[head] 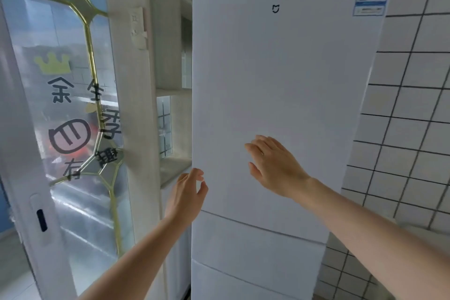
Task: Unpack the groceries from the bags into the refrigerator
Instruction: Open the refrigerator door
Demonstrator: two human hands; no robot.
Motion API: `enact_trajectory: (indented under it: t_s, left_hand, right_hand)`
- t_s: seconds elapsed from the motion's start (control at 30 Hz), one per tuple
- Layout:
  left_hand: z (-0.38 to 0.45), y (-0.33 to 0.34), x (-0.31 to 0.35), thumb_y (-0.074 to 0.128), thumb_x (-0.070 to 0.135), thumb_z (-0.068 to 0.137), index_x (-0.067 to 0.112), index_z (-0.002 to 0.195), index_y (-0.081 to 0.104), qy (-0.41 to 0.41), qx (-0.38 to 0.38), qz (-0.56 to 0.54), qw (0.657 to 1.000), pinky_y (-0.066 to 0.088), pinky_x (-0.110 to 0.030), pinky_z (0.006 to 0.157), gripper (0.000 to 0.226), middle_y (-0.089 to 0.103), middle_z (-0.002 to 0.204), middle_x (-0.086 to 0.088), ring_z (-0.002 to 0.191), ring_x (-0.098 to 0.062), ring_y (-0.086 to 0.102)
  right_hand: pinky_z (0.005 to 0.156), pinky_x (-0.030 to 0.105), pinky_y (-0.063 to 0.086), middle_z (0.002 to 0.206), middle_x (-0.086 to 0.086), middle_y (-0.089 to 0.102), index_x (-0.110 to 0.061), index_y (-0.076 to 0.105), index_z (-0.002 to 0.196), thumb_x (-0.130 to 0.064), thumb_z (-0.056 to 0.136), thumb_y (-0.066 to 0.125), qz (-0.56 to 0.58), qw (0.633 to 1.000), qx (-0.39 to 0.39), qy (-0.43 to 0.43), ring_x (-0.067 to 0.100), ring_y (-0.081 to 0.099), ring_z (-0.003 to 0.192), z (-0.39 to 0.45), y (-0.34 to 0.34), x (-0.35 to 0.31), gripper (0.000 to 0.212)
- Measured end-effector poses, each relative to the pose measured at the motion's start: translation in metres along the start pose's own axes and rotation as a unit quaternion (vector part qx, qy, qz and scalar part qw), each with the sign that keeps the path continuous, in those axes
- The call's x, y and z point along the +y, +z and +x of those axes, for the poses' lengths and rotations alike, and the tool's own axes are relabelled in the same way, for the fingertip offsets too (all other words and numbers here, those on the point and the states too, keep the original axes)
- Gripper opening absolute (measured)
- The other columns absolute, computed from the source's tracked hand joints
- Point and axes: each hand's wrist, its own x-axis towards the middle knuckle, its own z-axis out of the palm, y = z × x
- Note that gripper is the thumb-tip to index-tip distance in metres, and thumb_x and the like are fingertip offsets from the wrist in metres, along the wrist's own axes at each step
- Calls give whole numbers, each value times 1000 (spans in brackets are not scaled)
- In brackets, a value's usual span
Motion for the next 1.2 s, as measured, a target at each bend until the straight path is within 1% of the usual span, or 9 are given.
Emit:
enact_trajectory:
  t_s: [0.2,0.47,0.63,0.77,0.83,0.9,1.0,1.03,1.2]
  left_hand:
    - [82,24,-43,65,12,88,10,138,44,5,63,-54,997,38,-40,107,54,48,143,-9,132,-27,45]
    - [181,54,-59,65,42,88,17,150,22,-40,45,-146,987,30,-30,107,79,37,150,-4,137,-18,36]
    - [218,62,-79,66,51,84,26,134,41,-11,43,-188,981,39,-24,88,61,51,124,14,113,-8,53]
    - [237,66,-91,63,70,73,26,133,41,-48,-61,-281,957,49,-31,93,77,56,128,11,112,-5,58]
    - [241,68,-92,65,61,81,24,134,39,-81,-126,-325,934,48,-22,87,69,56,128,7,112,-5,57]
    - [243,68,-91,64,45,89,21,133,40,-99,-136,-326,930,44,-16,72,56,56,123,6,110,-8,58]
    - [242,66,-89,65,30,92,19,124,44,-92,-124,-339,928,42,-9,57,40,60,106,13,83,8,64]
    - [242,66,-91,65,27,91,20,122,46,-89,-122,-340,928,42,-9,55,37,62,103,13,77,9,64]
    - [237,67,-95,72,29,86,35,102,54,-84,-82,-324,939,47,-23,64,25,68,93,16,88,-8,67]
  right_hand:
    - [104,42,42,118,13,61,0,58,119,-19,86,59,-13,998,31,-55,34,51,124,84,61,18,38]
    - [109,43,38,121,16,60,-1,60,117,-19,86,56,-49,983,62,-167,34,46,128,198,124,34,37]
    - [110,48,31,127,16,60,-5,65,115,-27,84,62,-112,976,68,-175,33,44,132,243,160,31,38]
    - [112,50,28,126,15,62,-9,70,106,-35,80,65,-146,973,43,-175,32,44,133,264,179,26,38]
    - [112,50,27,124,14,63,-10,71,103,-38,80,63,-181,969,28,-167,31,45,132,268,183,23,37]
    - [114,52,23,124,14,62,-11,70,104,-39,83,59,-207,963,16,-170,32,42,134,268,187,20,36]
    - [113,54,24,120,14,64,-12,70,101,-32,81,62,-232,956,21,-177,34,43,133,267,190,21,30]
    - [113,54,26,118,13,65,-12,71,99,-27,79,63,-234,955,26,-180,33,45,131,267,190,21,26]
    - [111,52,32,116,11,66,-13,71,96,-17,79,64,-234,954,34,-186,32,48,130,265,188,17,19]
